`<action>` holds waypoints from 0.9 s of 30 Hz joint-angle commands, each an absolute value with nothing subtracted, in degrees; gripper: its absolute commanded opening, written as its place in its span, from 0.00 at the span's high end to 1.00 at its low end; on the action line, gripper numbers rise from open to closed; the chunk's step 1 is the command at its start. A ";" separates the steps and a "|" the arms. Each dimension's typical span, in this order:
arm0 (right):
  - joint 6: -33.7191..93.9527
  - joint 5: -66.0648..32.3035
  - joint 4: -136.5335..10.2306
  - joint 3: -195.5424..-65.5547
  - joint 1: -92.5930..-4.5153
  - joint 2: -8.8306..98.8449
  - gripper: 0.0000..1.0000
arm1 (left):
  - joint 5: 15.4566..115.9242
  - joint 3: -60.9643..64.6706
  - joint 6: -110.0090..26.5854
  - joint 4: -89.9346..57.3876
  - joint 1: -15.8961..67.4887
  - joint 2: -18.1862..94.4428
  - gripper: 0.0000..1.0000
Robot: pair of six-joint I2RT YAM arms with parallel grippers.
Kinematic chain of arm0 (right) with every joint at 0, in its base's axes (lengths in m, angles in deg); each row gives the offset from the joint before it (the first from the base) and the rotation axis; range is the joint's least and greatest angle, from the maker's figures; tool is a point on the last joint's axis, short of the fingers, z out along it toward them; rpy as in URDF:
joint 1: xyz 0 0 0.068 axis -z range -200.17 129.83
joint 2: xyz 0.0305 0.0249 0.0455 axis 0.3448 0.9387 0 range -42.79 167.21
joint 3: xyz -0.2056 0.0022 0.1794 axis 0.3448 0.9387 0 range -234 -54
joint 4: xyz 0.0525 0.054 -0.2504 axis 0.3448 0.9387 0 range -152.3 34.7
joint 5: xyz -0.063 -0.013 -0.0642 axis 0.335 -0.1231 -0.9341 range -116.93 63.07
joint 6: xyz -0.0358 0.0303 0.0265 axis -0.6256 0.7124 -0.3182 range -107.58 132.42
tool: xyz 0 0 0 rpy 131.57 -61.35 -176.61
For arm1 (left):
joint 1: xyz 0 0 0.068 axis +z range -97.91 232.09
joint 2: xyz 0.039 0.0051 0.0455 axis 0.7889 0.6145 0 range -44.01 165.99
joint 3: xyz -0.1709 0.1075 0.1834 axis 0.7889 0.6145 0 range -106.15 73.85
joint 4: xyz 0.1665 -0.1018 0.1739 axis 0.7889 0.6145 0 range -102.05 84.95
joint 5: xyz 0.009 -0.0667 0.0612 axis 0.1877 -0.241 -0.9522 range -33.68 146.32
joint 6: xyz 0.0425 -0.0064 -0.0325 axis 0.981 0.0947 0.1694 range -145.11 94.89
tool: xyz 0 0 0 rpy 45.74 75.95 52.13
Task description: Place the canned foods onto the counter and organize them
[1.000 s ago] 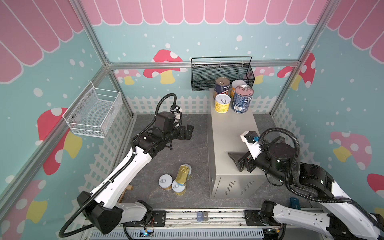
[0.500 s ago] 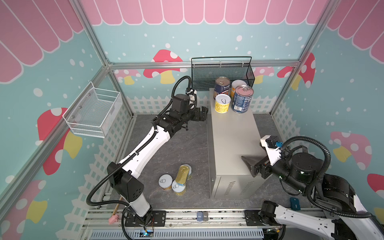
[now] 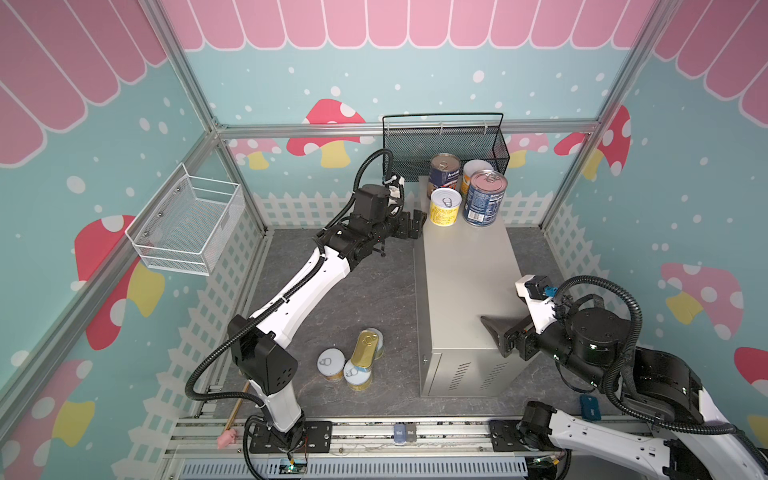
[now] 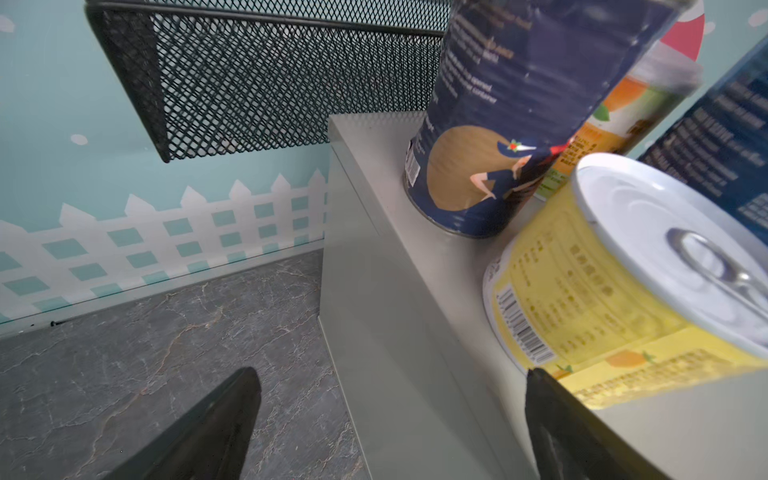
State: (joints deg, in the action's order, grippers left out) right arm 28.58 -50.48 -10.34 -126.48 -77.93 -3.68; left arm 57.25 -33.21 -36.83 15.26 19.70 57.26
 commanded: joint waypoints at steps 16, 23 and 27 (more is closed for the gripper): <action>29.12 -50.91 -10.80 -126.15 -78.00 -5.09 0.01 | 58.08 -36.27 -36.36 15.25 18.78 60.00 0.01; 29.35 -50.76 -10.78 -125.84 -77.98 -5.54 0.01 | 57.49 -36.53 -36.18 15.63 18.61 60.14 0.01; 29.34 -50.75 -10.80 -125.89 -77.94 -5.53 0.01 | 55.75 -36.06 -36.20 15.83 18.68 59.10 0.01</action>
